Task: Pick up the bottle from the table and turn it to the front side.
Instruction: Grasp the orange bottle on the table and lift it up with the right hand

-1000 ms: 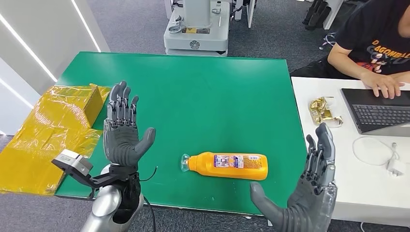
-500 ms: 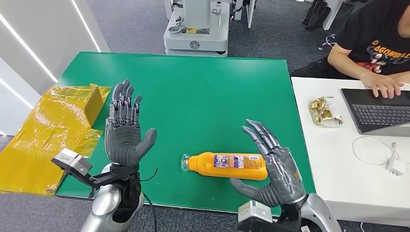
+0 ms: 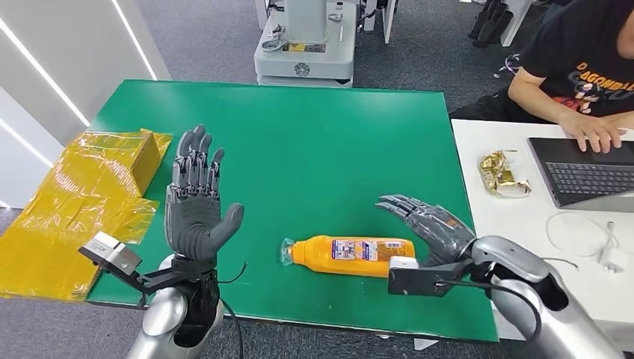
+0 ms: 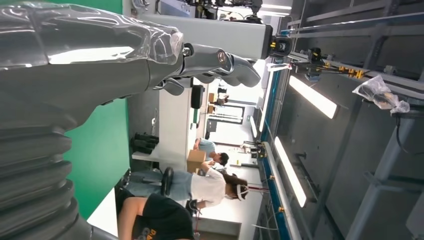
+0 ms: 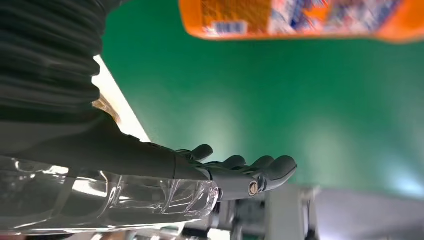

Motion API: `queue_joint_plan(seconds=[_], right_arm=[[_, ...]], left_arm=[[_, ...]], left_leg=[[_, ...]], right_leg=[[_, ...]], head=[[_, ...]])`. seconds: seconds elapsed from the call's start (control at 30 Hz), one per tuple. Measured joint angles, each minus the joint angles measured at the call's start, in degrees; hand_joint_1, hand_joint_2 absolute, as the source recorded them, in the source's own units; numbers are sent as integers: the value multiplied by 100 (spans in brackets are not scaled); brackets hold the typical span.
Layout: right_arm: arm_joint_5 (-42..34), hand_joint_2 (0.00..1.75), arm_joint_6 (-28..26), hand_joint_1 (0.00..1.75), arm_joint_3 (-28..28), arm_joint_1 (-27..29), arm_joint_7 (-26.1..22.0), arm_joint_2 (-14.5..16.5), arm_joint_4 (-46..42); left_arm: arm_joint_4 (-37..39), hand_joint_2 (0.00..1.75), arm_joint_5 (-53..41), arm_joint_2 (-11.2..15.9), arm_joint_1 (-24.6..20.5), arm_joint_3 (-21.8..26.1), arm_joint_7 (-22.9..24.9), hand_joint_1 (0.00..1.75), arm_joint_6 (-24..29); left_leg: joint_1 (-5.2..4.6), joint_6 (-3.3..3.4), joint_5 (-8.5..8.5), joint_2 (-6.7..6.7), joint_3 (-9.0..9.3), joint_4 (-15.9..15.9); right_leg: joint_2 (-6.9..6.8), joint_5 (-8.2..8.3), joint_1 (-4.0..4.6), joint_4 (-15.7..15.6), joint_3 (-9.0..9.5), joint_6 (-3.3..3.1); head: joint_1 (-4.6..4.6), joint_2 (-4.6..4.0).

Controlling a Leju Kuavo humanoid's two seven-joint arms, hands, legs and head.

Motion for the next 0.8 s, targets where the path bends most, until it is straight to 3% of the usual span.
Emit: queue_joint_plan(seconds=[0.13, 0.3, 0.63, 0.8], right_arm=[[-674, 175, 570, 0, 807, -768, -269, -241, 770], [-1377, 175, 780, 0, 1627, -1251, -566, -451, 1442], [-1518, 175, 322, 0, 2437, -1503, -729, -369, 2245], [-1053, 175, -176, 0, 2611, -1566, -763, -187, 2553]], left_arm=[[1, 175, 120, 3, -32, 3, -51, 0, -25], [4, 175, 217, 6, -70, 3, -108, 0, -32], [4, 175, 257, 21, -87, 17, -185, 0, -7], [4, 175, 253, 45, -86, 23, -221, 0, 16]], left_leg=[[0, 3, 3, -8, 0, 1], [0, 4, 2, -10, -4, 1], [0, 4, 2, -11, -5, 1], [0, 4, 2, -9, -3, 0]], right_leg=[[-8, 0, 0, 0, 0, 0], [-11, 0, 0, 0, 0, 0], [-14, 0, 1, 0, -1, 1], [-11, 0, 1, 1, 0, 0]], head=[[-1, 0], [0, 0], [-1, 0], [-1, 0]])
